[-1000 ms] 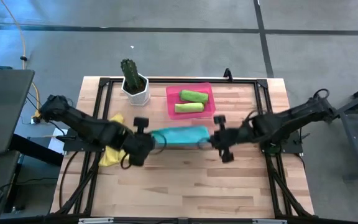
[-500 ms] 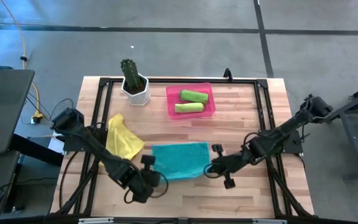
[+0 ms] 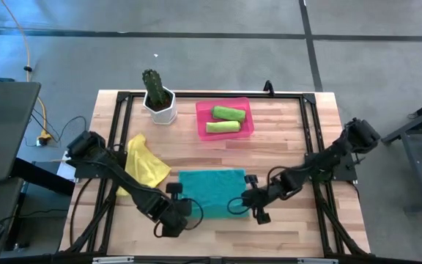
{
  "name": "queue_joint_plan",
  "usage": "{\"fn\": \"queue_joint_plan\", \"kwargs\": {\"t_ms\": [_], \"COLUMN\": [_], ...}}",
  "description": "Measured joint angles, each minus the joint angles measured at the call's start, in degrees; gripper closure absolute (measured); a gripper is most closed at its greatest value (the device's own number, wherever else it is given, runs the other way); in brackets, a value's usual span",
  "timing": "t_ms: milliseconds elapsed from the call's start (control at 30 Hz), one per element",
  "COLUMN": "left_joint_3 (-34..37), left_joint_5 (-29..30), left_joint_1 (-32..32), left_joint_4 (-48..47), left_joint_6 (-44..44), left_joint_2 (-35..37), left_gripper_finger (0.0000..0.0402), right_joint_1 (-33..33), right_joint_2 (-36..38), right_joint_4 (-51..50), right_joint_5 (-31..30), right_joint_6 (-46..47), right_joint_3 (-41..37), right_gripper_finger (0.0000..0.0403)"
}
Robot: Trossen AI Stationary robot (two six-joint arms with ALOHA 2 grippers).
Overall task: Roll microfiber towels into tight, uniform cylinder then place into a basket
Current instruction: Roll the blue microfiber cloth
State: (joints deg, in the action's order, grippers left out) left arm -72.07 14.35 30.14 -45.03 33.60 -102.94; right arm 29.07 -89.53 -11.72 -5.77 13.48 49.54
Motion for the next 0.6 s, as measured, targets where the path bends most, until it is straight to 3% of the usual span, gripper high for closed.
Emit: {"fn": "queue_joint_plan", "kwargs": {"t_ms": [300,600], "left_joint_3": [0.02,0.0], "left_joint_5": [3.82,6.94], "left_joint_1": [-4.65,-10.09], "left_joint_4": [-8.6,-8.28], "left_joint_6": [0.12,-3.8], "left_joint_2": [0.16,0.18], "left_gripper_finger": [0.0402,0.0402], "right_joint_1": [-4.23,-9.79], "right_joint_2": [1.79,1.82], "right_joint_4": [-7.4,-9.37], "right_joint_5": [-6.13,-6.13], "right_joint_6": [-1.98,-1.99], "right_joint_3": [0.07,0.04], "right_gripper_finger": [0.0403,0.0403]}}
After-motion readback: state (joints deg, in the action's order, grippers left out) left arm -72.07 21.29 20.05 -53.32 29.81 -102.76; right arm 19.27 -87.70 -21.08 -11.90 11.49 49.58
